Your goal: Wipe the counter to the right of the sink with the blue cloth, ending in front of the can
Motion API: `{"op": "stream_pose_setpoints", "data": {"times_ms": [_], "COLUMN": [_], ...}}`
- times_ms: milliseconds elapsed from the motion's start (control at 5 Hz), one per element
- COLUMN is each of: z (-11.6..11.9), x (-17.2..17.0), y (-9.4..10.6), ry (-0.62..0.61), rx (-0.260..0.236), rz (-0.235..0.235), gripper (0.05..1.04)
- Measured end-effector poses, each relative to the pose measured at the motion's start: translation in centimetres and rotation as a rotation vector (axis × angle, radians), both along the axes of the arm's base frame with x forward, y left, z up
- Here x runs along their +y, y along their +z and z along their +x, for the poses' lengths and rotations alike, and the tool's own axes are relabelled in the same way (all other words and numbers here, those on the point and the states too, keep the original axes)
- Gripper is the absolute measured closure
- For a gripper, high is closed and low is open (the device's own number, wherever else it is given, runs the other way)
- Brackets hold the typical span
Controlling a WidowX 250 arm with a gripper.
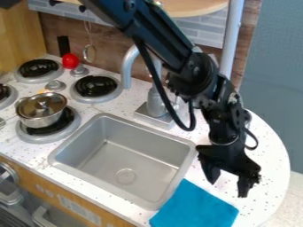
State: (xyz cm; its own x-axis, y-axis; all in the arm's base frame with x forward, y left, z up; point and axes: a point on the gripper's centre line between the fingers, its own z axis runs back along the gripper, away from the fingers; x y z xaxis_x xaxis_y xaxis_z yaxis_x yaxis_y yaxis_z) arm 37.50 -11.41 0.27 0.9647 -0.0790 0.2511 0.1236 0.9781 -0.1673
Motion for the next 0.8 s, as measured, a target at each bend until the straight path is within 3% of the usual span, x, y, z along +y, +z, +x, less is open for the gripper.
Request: {"op": "stream_pose_setpoints", "data": {"times_ms": [200,400,600,800], "z": [-0.3,-2.2,-3.7,-4.4], "x": [0.4,1.3,1.0,0.0], "y": [0.1,2.7,3.3,1.7], "ry": [0.003,0.039,0.047,0.005], "rx": [0.018,0.027,0.055,0.1], "rz": [0.023,0.057,0.12,0.173], "gripper": [0.092,0.089,0.087,0.086]}}
